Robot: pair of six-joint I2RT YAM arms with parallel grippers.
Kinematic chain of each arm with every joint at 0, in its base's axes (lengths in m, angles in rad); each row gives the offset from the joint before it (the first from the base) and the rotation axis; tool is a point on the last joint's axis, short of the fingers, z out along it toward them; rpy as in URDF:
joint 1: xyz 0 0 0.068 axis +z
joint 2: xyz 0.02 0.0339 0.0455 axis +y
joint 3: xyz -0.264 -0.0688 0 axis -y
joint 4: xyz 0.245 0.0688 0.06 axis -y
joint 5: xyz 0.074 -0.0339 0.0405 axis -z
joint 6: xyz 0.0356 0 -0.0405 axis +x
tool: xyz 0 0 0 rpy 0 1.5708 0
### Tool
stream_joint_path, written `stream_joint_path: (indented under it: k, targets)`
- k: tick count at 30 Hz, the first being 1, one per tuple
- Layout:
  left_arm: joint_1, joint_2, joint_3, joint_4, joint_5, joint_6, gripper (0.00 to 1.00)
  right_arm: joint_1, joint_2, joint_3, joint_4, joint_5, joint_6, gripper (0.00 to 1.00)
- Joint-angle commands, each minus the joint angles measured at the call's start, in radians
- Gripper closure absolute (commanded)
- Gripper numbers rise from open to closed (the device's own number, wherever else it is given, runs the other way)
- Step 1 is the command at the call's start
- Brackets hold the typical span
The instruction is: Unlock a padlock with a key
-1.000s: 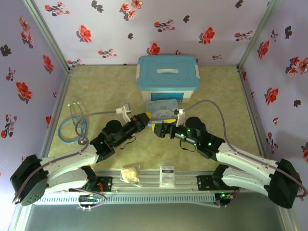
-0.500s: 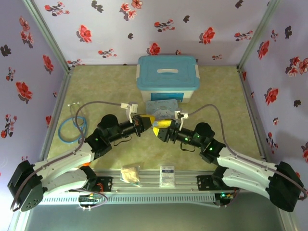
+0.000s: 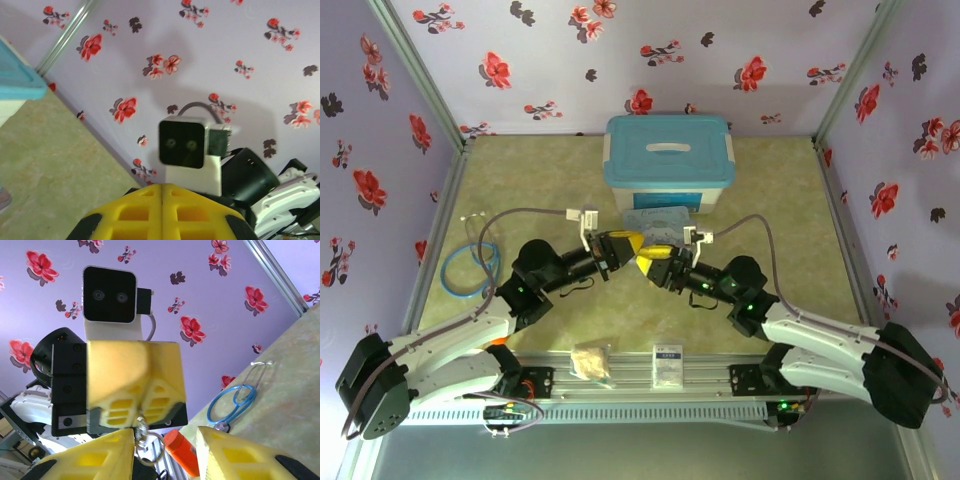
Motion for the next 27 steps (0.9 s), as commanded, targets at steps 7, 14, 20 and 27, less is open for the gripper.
stream_joint_path:
  k: [7,14,20,27]
  targets:
    - [0.006,0.057,0.004,0.189,-0.006,-0.075,1.00,-0.004,0.099,-0.019,0.284,0.007,0.100,0.65]
    - [0.004,0.055,-0.001,0.196,-0.011,-0.077,1.00,-0.003,0.119,-0.028,0.317,0.023,0.113,0.76]
    - [0.005,0.045,-0.009,0.191,-0.024,-0.078,1.00,-0.003,0.100,-0.043,0.308,0.047,0.103,0.82]
    - [0.004,0.067,-0.013,0.212,-0.024,-0.096,1.00,-0.002,0.132,-0.038,0.356,0.039,0.119,0.78]
